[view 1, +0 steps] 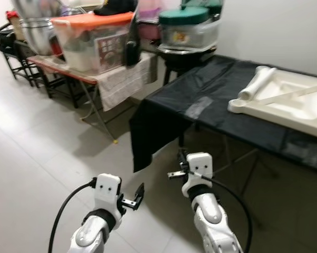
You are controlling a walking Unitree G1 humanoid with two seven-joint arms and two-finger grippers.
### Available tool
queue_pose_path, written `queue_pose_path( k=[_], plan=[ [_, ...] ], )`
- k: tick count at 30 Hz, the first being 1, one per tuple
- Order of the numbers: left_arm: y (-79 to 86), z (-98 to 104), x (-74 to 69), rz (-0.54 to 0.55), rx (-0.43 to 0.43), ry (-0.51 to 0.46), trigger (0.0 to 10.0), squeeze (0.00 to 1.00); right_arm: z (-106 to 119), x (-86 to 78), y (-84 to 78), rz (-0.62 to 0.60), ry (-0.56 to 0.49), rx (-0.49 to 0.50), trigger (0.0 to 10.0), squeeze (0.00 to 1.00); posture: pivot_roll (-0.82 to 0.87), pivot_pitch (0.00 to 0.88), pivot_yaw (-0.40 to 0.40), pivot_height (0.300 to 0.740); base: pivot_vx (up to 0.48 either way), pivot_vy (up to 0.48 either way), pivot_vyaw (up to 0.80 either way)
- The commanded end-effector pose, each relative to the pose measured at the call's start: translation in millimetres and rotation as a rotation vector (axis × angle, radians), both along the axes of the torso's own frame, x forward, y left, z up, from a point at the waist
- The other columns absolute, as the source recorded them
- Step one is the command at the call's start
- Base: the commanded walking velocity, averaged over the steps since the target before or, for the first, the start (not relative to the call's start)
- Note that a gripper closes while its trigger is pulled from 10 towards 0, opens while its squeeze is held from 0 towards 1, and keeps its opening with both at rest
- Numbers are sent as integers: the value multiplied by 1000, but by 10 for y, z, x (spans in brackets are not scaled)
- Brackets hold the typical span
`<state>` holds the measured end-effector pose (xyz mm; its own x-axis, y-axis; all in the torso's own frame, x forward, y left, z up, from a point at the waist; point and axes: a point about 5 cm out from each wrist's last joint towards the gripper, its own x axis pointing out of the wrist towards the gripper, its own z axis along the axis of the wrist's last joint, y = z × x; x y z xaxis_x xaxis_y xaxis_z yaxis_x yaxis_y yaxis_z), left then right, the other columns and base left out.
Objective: Building children table
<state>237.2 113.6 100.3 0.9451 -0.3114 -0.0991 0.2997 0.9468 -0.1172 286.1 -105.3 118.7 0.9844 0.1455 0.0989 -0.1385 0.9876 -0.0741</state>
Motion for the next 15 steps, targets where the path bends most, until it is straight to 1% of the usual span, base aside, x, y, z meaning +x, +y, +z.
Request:
queue_pose_path(
  k=[1, 9, 10, 11, 15],
  plan=[
    [-2, 6, -2, -3, 5, -1, 10000, 0, -11, 6, -9, -10, 8, 1, 10000, 0, 156, 0, -7, 740, 0, 480, 0],
    [-1, 20, -2, 1, 17, -15, 10000, 0, -12, 8, -9, -6, 10, -1, 10000, 0, 156, 0, -7, 740, 0, 474, 0],
    [-2, 25, -1, 2, 20, -20, 10000, 0, -12, 10, -9, -6, 10, -1, 10000, 0, 157, 0, -9, 740, 382, 289, 0],
    [-1, 25, 0, 5, 20, -20, 10000, 0, -12, 11, -9, -5, 11, -1, 10000, 0, 157, 0, -9, 740, 375, 0, 0],
    [12, 18, 10, 20, 17, -14, 10000, 0, -12, 15, -11, -3, 11, -2, 10000, 0, 158, 0, -11, 740, 0, 0, 0]
  ],
)
